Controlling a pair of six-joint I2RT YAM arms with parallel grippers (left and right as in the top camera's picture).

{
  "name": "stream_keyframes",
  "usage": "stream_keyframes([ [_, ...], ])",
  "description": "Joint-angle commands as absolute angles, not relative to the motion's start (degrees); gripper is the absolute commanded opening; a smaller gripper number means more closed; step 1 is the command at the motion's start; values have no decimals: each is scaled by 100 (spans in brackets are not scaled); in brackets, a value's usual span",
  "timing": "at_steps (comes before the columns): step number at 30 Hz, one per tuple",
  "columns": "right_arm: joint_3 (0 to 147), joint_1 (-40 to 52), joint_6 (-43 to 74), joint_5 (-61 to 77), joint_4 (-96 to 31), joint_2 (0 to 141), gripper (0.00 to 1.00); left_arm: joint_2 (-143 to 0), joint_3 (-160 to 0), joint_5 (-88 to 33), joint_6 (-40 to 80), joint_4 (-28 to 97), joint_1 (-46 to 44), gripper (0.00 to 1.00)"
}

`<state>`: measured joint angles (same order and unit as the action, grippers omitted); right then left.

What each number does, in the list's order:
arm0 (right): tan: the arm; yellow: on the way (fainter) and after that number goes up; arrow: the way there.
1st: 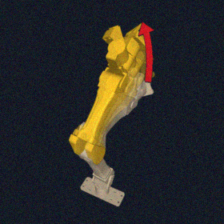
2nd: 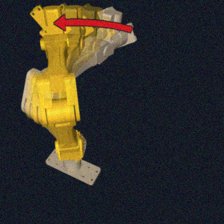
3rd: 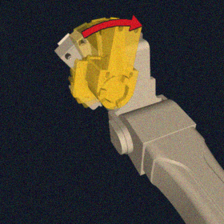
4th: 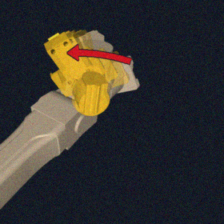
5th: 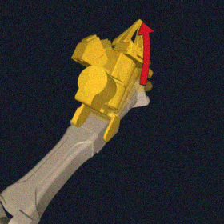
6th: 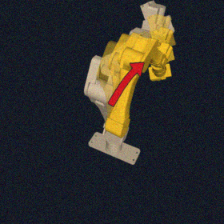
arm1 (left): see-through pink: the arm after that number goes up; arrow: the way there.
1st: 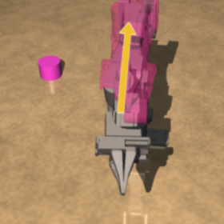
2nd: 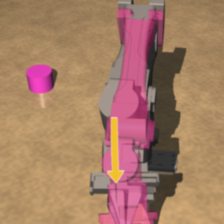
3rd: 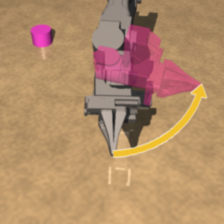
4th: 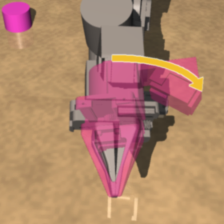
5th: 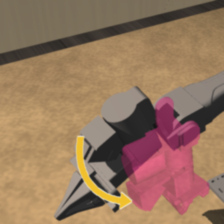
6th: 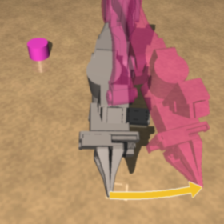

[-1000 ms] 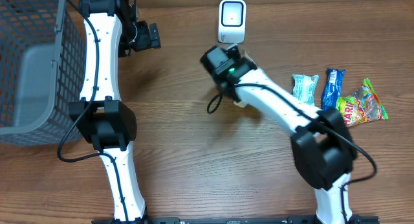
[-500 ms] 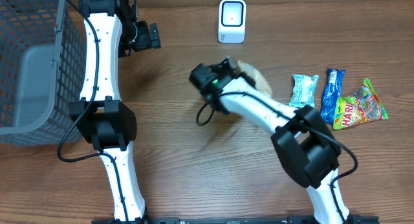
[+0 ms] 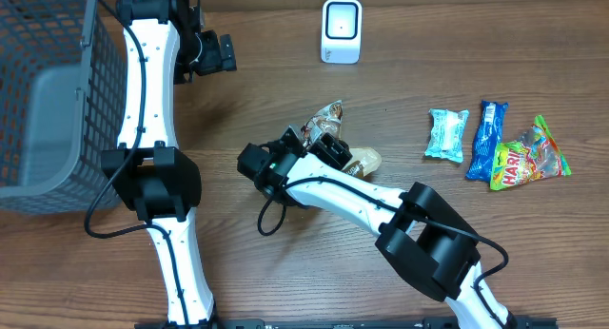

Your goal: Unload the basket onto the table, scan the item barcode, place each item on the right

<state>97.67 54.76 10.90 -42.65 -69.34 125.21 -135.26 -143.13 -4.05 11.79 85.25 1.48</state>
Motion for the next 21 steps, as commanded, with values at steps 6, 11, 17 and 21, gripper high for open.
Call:
stream_keyframes([
  [6, 11410, 4333, 1157, -1428, -7535, 12171, 91, -13535, -14265, -445, 1072, 8506, 108, 100],
  [11, 11642, 3186, 1114, 661, -7835, 11946, 93, -13535, -14265, -445, 1072, 8503, 108, 100],
  [17, 11279, 1911, -36, 2998, -7828, 11948, 93, -13535, -14265, -445, 1072, 8503, 108, 100],
  [21, 10822, 1385, -762, 3684, -7524, 11952, 92, -13535, -14265, -443, 1072, 8506, 108, 100],
])
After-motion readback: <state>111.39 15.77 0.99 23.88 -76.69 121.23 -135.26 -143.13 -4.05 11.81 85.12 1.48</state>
